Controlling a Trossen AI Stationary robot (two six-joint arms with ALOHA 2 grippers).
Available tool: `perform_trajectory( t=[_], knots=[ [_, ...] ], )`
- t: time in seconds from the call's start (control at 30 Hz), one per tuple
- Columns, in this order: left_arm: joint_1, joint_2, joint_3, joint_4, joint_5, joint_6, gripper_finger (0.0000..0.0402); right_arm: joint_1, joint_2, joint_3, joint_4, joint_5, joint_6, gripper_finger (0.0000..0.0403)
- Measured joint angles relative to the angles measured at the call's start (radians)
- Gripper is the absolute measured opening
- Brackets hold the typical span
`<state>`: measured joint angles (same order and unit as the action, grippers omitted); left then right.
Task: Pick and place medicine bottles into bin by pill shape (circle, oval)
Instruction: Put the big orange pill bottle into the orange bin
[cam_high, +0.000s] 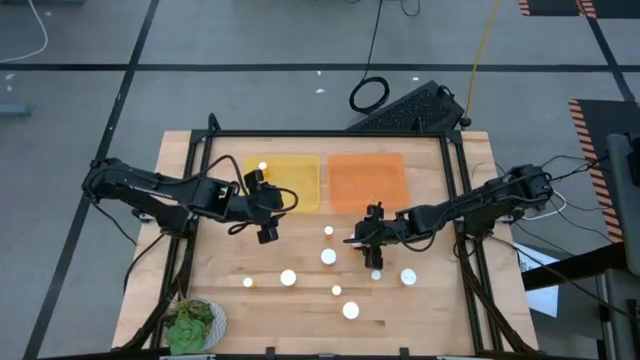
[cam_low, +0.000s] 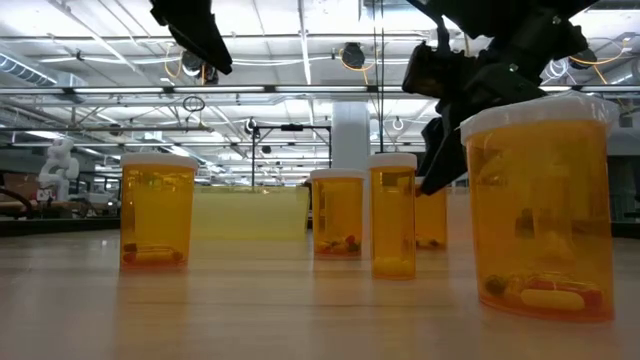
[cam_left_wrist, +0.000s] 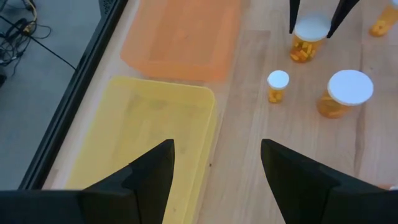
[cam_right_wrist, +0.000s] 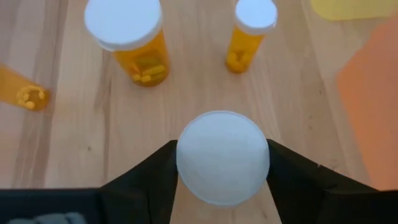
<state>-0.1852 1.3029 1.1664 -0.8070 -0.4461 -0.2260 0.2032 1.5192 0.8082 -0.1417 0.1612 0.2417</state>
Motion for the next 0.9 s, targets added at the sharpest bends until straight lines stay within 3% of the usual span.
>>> perform_trajectory(
  t=[0.23,0.6,0.9],
  knots=[
    [0.0,0.0,0.0,0.0,0.0,0.003,0.0243,-0.013,-0.017,-0.001,0.002,-0.006,0.0,0.0226],
    [0.0,0.0,0.0,0.002,0.0,0.002,0.0243,-0.034,-0.202,-0.001,-0.024,-0.007,-0.048,0.0214],
    [0.0,0.0,0.0,0.005,0.0,0.001,0.0243,-0.193,-0.371,-0.001,-0.08,-0.008,-0.142,0.0216]
  ],
)
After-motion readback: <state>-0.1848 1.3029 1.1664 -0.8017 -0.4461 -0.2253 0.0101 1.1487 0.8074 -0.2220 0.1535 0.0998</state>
